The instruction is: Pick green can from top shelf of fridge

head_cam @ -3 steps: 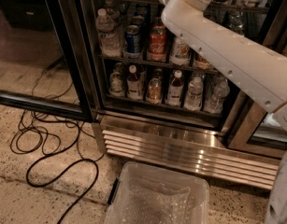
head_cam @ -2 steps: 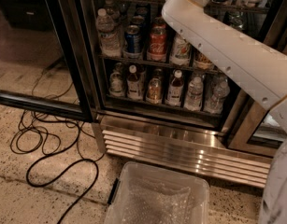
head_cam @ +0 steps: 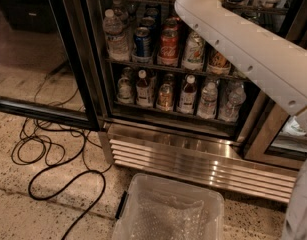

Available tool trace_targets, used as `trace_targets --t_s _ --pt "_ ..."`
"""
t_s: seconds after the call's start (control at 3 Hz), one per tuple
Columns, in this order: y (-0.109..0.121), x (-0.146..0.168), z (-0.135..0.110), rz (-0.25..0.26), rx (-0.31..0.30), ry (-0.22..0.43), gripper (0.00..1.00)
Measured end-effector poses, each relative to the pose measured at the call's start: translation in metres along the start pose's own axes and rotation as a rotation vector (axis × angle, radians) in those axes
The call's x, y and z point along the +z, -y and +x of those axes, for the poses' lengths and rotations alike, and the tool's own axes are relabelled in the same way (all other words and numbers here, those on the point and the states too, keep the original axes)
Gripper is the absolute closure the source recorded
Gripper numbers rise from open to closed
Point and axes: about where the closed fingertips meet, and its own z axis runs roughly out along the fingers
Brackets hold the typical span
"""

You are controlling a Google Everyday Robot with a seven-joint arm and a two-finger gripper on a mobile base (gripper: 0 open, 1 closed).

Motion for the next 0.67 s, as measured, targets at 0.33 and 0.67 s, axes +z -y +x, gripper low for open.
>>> trace_targets --t_s 0.33,0.67 --pt "0.0091 -0.0147 0.0036 0.014 -0.004 -0.050 1.00" --pt "0.0026 -0.0133 -0.0036 0.004 0.011 -0.054 1.00"
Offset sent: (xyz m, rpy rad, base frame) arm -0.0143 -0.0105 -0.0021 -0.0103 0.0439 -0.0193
